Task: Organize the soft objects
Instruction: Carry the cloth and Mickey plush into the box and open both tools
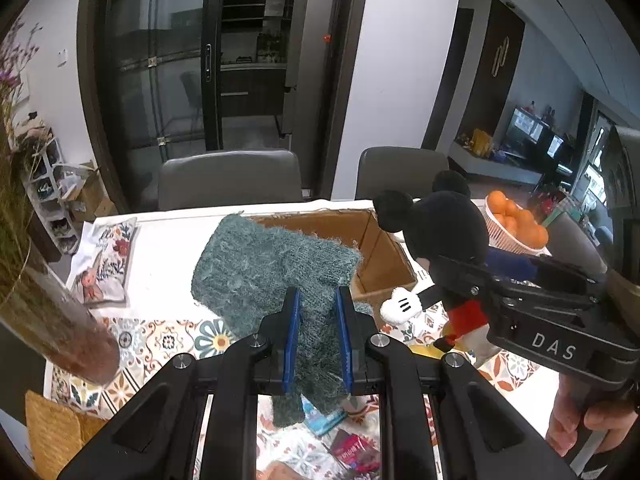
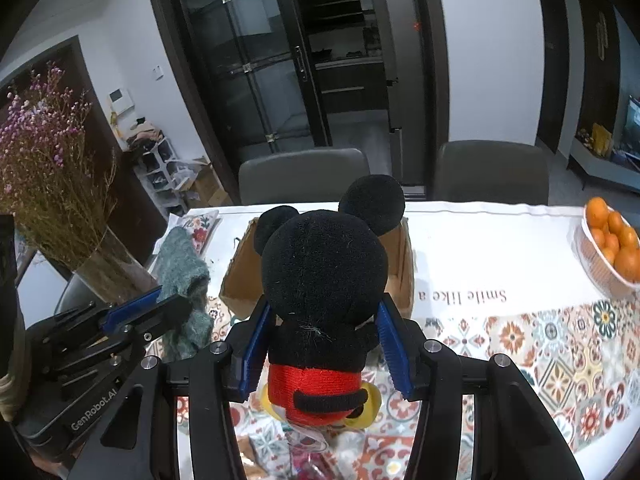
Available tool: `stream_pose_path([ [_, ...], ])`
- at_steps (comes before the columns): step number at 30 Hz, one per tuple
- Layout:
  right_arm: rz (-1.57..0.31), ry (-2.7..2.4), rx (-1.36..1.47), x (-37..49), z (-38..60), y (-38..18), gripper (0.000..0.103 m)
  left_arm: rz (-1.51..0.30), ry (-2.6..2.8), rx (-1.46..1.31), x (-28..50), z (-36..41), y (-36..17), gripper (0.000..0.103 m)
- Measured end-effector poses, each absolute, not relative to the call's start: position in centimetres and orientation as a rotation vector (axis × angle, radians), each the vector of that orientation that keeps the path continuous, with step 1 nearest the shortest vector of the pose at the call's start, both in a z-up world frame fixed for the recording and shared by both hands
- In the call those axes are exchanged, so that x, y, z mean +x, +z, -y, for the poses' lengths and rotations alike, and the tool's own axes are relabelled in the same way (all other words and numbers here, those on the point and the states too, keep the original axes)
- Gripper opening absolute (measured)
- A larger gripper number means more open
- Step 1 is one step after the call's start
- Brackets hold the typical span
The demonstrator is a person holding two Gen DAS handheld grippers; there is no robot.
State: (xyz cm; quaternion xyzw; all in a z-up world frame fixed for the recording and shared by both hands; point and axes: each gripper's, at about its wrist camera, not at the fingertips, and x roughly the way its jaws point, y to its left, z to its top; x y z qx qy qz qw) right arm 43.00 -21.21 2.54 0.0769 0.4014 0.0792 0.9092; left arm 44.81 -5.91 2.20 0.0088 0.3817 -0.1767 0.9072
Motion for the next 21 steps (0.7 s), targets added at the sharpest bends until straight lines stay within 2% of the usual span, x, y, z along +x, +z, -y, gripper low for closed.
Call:
stream_pose_path([
  [13, -0.908, 0.261, 0.053, 50.3, 20.0, 2.6, 0.052, -0.814, -0.365, 0.118, 49.8, 7.1, 3.0, 0.019],
  [21, -0.976, 0.343, -0.017, 55.1, 19.0, 0.9, 0.052, -0.895, -0.387, 0.101, 53.4, 7.5, 1.0, 0.019],
])
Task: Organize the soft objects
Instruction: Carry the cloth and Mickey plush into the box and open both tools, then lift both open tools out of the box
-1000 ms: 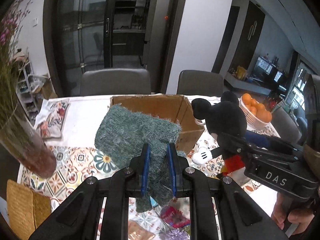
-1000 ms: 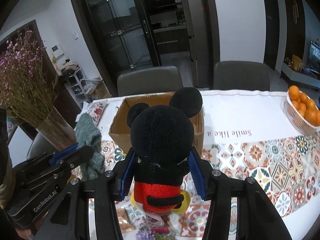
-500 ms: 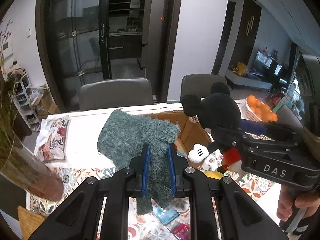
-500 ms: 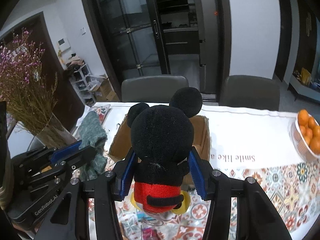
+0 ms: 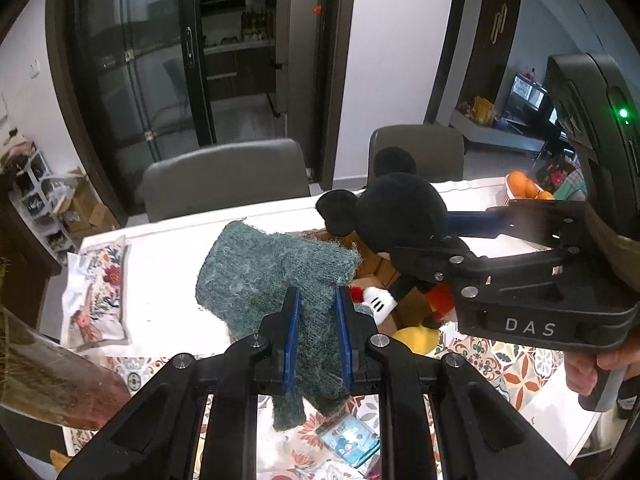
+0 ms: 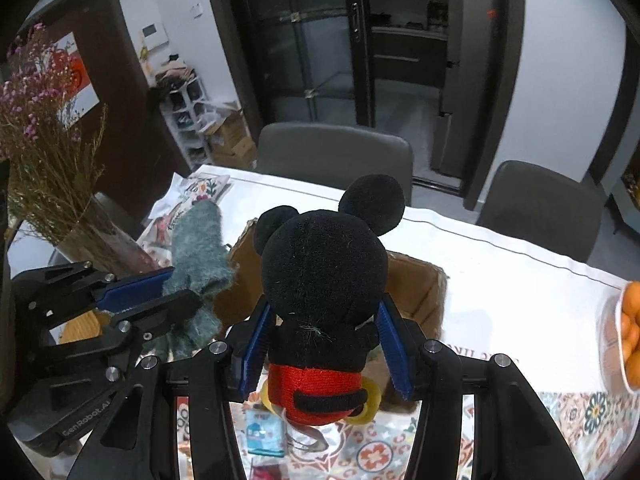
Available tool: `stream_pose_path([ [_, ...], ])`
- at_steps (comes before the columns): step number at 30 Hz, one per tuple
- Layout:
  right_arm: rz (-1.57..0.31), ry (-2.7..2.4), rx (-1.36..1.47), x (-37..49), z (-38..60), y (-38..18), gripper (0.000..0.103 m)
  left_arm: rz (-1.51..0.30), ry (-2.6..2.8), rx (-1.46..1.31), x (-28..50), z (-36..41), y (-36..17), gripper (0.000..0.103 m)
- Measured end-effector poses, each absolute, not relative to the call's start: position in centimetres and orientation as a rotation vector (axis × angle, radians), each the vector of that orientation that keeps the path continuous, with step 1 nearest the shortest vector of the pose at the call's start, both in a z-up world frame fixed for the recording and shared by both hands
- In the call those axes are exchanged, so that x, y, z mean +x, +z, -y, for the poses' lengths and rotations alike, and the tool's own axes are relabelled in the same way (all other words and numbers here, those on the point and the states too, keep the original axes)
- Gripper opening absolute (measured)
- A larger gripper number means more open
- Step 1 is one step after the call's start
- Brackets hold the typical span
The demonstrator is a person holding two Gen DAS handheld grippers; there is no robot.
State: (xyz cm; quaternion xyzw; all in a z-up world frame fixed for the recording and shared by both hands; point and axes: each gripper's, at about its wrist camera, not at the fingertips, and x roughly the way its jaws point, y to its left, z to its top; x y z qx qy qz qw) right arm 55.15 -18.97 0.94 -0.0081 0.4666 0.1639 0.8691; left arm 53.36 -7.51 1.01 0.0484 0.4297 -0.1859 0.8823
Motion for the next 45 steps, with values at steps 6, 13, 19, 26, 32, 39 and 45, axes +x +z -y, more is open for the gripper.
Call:
stream_pose_path([
  [6, -1.018, 0.367, -0.023, 57.4, 18.8, -1.4, 0.052, -0.936, -0.388, 0.090, 55.3, 8.0, -1.2, 0.019],
  [13, -1.045, 0.364, 0.023, 58.7, 19.8, -4.4, 0.052, -0.966, -0.388, 0.085, 57.0, 9.3, -3.8, 0.019],
  [19, -1.105, 0.366, 0.021, 59.4, 20.1, -7.4, 0.052, -1.014, -0.396, 0.104, 57.8, 10.2, -5.7, 0.019],
  [26, -1.186, 0.361, 0.007, 59.9, 19.8, -10.5, 0.061, -1.076, -0.389, 0.129, 58.8, 10.7, -7.7, 0.027],
  [32, -1.193, 0.285, -0.061, 60.3, 19.8, -10.4, 0.069, -1.058, -0.355, 0.147, 58.9, 10.8, -7.1, 0.053],
  [39, -1.134, 0.225, -0.060, 58.9, 20.5, -7.9, 0.069, -1.021, -0.296, 0.179, 57.3, 10.0, -5.3, 0.057],
  [45, -1.095, 0.145, -0.013, 56.2, 21.3, -6.1, 0.069, -0.988, -0.269, 0.181, 54.7, 9.2, -3.5, 0.062],
])
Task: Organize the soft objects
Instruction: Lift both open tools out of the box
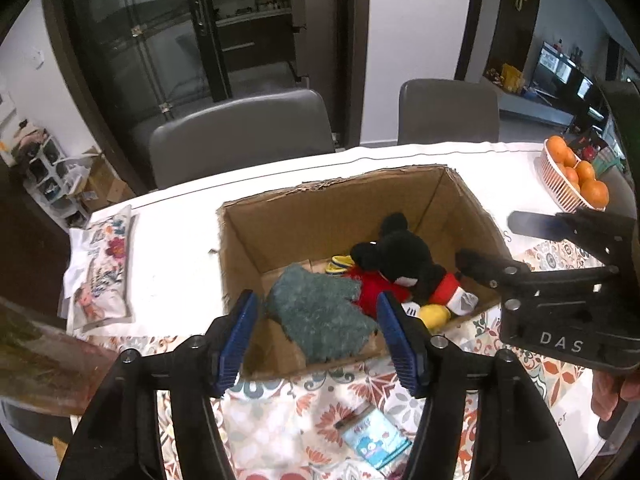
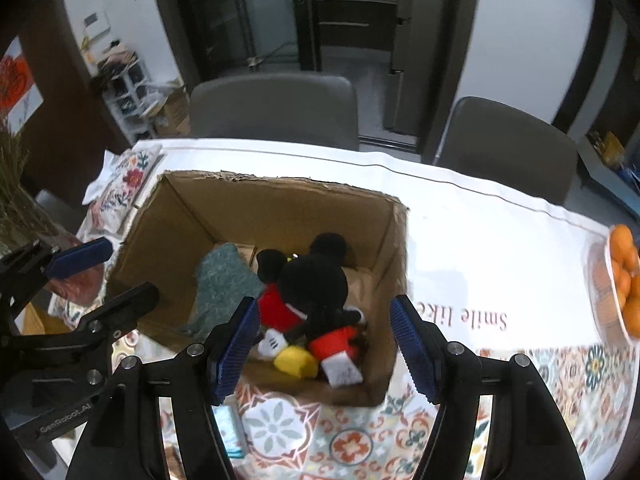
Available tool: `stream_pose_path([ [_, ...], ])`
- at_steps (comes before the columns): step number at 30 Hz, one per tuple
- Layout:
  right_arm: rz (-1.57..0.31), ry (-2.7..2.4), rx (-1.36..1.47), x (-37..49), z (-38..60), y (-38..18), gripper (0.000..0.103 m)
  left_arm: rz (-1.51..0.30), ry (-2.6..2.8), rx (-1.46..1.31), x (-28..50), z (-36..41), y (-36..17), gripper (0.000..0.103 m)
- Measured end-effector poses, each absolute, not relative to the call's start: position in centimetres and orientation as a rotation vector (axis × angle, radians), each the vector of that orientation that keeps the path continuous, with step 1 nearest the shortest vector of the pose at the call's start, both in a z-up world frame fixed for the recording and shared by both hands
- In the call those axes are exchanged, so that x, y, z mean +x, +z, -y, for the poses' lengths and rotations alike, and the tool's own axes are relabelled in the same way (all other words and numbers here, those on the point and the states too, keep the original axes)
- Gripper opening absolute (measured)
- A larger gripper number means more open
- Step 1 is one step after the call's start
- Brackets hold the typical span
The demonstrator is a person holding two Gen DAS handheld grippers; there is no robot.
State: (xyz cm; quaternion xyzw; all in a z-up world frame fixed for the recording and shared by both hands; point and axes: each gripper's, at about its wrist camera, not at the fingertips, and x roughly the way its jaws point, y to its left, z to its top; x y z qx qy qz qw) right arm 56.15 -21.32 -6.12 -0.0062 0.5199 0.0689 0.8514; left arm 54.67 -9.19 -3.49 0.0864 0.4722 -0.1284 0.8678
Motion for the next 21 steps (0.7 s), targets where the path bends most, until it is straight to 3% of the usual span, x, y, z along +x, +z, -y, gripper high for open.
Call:
stream_pose_path([
  [21, -0.985, 0.143, 0.010, 43.3, 18.3, -1.3, 0.069, -0.952, -0.109, 0.080, 41.9, 4.1, -0.7, 0.072],
])
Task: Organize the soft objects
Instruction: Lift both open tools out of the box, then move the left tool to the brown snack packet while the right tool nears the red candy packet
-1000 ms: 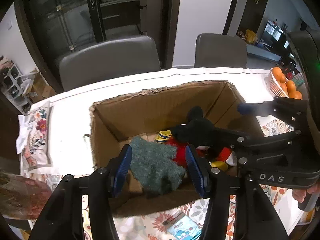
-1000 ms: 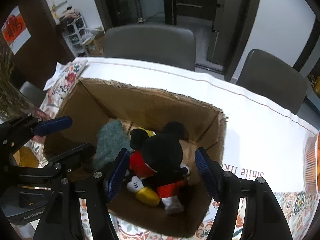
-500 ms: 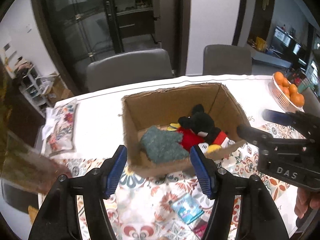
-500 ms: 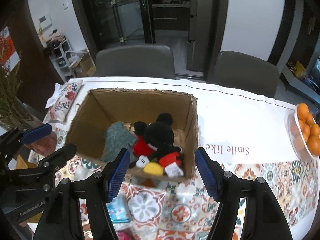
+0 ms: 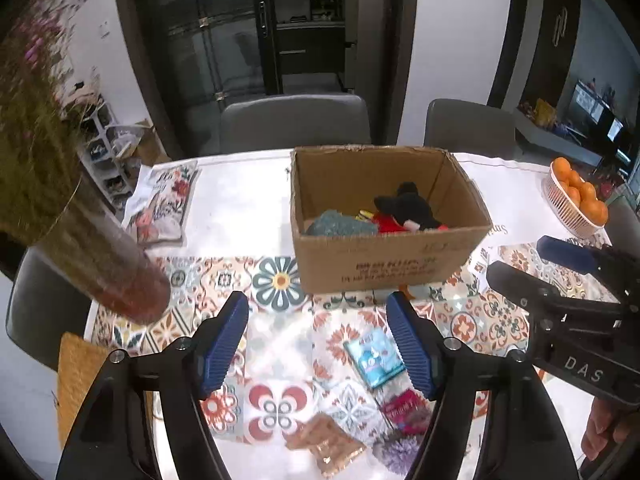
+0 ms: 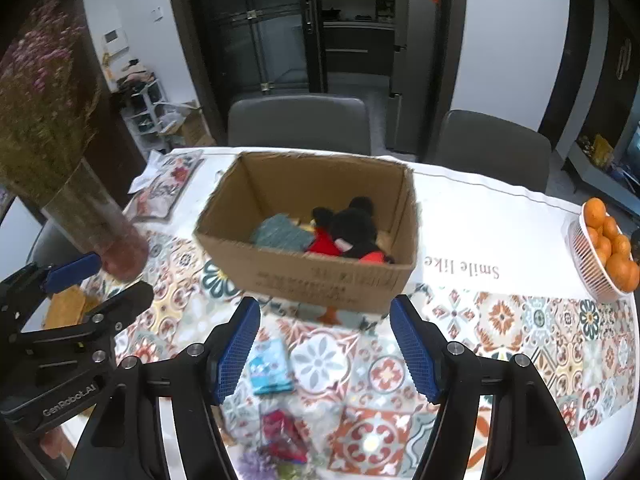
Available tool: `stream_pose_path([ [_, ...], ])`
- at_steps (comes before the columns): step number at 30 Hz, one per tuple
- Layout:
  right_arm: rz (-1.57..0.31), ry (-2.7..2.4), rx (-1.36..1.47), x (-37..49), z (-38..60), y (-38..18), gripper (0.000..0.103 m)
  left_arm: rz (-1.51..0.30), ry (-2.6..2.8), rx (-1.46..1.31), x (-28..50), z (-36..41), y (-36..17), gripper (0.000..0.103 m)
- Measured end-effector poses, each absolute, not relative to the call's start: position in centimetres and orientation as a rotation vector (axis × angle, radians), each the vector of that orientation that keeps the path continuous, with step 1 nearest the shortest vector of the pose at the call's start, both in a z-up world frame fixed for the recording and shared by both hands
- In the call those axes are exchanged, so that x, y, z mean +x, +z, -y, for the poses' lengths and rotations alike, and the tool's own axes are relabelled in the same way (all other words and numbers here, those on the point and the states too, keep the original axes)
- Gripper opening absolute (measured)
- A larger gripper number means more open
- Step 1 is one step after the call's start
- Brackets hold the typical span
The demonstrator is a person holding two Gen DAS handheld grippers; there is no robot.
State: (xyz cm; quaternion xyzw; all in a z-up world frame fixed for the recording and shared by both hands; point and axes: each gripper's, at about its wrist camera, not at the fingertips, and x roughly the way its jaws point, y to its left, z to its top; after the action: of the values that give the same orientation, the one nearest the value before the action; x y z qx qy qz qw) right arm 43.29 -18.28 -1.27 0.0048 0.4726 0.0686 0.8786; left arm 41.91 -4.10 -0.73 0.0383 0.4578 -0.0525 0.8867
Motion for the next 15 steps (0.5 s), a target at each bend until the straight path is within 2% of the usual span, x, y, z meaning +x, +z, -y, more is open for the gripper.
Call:
stream_pose_path([
  [15, -1.078, 0.212, 0.015, 37.7, 16.3, -4.5, 0.069, -1.086, -0.072, 0.036, 36.4, 2.7, -4.9, 0.072],
])
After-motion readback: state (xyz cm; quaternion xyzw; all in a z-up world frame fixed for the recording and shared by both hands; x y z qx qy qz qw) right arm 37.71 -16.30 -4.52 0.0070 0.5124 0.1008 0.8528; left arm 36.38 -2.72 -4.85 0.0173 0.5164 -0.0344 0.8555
